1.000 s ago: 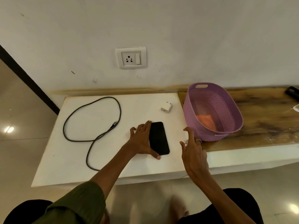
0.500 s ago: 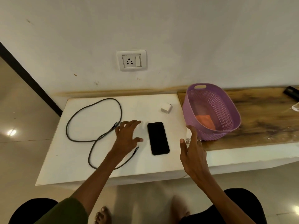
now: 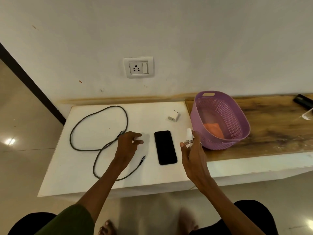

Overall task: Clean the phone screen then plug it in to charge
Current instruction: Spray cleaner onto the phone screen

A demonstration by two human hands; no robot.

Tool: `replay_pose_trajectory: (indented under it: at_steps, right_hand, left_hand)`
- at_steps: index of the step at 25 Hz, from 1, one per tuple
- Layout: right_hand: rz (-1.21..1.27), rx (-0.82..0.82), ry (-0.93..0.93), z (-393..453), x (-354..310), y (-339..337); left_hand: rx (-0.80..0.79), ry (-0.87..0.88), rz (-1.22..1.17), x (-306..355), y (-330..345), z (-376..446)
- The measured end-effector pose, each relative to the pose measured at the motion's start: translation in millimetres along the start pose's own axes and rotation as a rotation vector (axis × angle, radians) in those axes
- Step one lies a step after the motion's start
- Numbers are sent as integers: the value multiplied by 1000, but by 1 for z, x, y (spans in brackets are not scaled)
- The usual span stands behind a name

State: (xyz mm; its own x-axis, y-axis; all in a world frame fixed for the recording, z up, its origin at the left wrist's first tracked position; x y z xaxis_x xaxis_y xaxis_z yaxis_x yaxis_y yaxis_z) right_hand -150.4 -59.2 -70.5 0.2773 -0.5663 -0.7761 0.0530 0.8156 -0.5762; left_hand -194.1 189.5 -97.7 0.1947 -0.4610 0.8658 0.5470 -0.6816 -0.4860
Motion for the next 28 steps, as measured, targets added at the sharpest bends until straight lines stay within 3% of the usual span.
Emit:
replay_pose_trajectory:
  at_steps: [4,8,13,21,28]
  right_hand:
    - [-7,-32,-73,6,-21,11]
    - [45,-72,-86,16,-51,32]
    - [42,-85,-181,20,-79,52]
    - [173,-100,-192,18,-105,61]
    - [539,-245,-56,13,-121,54]
  left_hand:
    - [124,91,-135,57,-17,16]
    - [67,101,-277,108,-24,24]
    - [86,238,-262,132,-31,21]
    - [99,92,-368,131,-45,16]
    - [-207,-8,-637,121,-52,14]
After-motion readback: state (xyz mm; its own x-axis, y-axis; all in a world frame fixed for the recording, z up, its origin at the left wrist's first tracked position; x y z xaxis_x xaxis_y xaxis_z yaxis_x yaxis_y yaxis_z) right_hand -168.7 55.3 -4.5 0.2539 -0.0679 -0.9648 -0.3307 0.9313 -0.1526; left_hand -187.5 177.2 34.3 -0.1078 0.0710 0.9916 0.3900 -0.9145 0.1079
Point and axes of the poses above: each hand's wrist, its own z-axis towards the middle knuckle, its own y-axis out of the palm, x = y × z, the point moved 1 cm from there along z, towards the middle knuckle, and after that the axes turned 6 degrees about x, right-handed, at the moved point
